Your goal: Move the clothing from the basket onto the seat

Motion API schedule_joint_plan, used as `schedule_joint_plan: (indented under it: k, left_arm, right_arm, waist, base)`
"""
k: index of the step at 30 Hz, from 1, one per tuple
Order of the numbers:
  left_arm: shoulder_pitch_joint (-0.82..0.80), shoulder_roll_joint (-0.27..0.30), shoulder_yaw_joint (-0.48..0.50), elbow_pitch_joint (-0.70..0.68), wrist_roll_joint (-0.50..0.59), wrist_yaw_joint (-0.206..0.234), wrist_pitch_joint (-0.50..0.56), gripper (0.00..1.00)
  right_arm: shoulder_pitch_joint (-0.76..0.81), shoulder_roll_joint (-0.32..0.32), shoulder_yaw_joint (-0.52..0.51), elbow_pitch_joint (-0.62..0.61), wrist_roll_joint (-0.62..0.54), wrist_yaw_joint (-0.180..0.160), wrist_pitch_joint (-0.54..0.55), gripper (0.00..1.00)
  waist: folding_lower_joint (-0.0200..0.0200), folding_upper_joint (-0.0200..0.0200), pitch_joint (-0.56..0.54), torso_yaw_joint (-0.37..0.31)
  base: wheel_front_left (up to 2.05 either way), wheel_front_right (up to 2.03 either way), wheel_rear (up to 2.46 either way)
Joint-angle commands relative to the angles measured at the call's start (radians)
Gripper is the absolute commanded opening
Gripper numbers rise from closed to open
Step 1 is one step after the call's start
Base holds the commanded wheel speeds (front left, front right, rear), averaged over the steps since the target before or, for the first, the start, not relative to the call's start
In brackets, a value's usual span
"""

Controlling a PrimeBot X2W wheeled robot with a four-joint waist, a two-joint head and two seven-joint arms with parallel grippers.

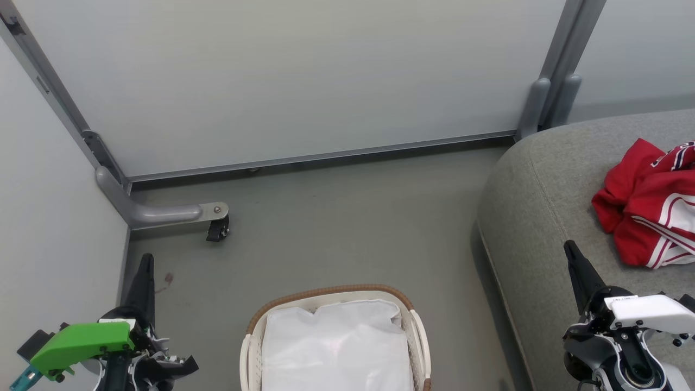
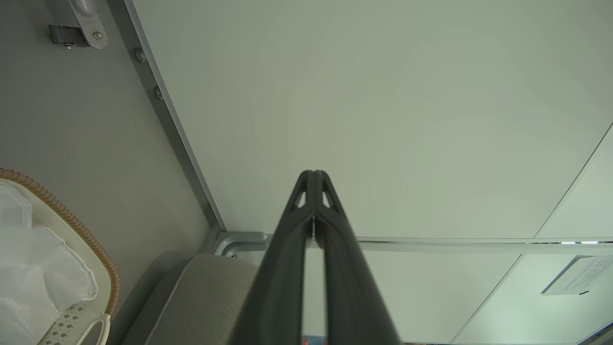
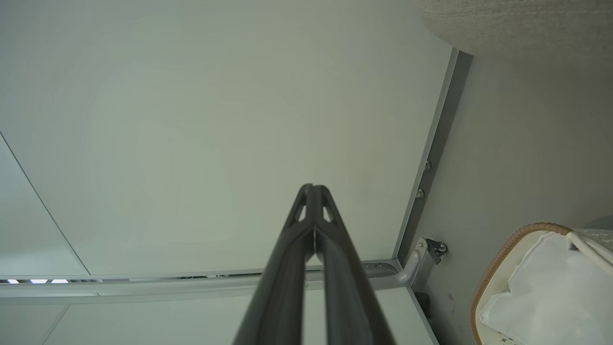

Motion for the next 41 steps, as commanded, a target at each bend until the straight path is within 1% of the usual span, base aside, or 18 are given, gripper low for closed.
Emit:
schedule_joint_plan:
  k: [1, 41]
  left_arm:
    - [-0.012, 0.007, 0.002, -0.002, -0.003, -0.004, 0.004, 0.0]
    - [-0.012, 0.007, 0.002, -0.002, -0.003, -0.004, 0.004, 0.0]
  right_arm:
    - [0.011, -0.006, -0.002, -0.003, 0.003, -0.001, 0.004, 0.0]
    - [0.011, -0.006, -0.002, -0.003, 0.003, -0.001, 0.003, 0.0]
  waist:
    - [0.0, 0.0, 0.0, 0.0]
    - [0.0, 0.0, 0.0, 0.0]
  base:
    - [0.0, 0.0, 0.0]
    - [0.0, 0.0, 0.0]
